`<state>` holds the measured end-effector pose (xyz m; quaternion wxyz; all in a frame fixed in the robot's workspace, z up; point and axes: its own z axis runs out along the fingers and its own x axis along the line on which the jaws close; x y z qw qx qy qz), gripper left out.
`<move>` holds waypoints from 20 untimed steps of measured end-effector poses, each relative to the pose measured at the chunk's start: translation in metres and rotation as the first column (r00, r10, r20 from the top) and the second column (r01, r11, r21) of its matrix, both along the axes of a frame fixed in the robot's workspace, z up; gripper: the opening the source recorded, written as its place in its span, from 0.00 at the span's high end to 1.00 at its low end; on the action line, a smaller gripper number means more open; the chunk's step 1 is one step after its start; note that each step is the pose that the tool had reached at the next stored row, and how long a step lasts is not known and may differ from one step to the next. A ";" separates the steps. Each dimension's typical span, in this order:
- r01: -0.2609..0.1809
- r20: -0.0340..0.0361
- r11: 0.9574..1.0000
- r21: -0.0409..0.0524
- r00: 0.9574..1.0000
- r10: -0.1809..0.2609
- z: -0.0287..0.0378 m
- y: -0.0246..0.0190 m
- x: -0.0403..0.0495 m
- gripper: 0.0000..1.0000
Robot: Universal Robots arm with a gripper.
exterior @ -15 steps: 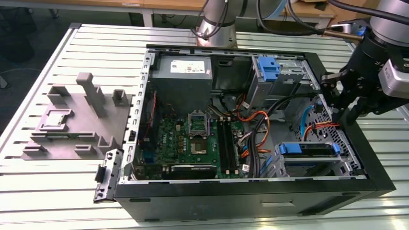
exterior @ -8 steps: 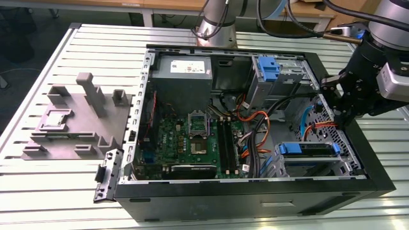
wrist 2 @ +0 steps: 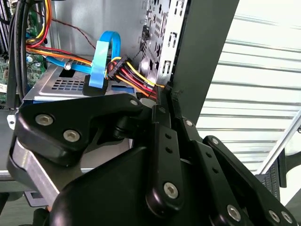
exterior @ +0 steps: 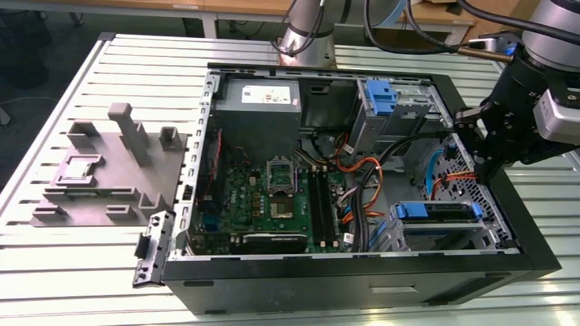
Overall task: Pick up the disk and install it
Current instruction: 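Insert the first disk wire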
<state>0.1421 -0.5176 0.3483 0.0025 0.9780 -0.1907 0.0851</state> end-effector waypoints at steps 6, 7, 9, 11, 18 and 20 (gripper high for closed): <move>0.000 0.000 1.000 0.001 1.000 0.000 -0.0003 0.0000 0.0001 0.83; 0.000 0.000 1.000 0.001 1.000 0.000 -0.0002 0.0000 0.0000 0.76; 0.000 0.000 1.000 0.000 1.000 0.000 0.0000 0.0000 0.0000 0.76; 0.000 0.000 1.000 0.000 1.000 0.000 0.0000 0.0000 0.0000 0.76; 0.000 0.004 1.000 0.000 1.000 0.000 -0.0002 0.0000 -0.0020 0.76; 0.000 0.004 1.000 0.000 1.000 0.000 -0.0011 0.0001 -0.0020 0.76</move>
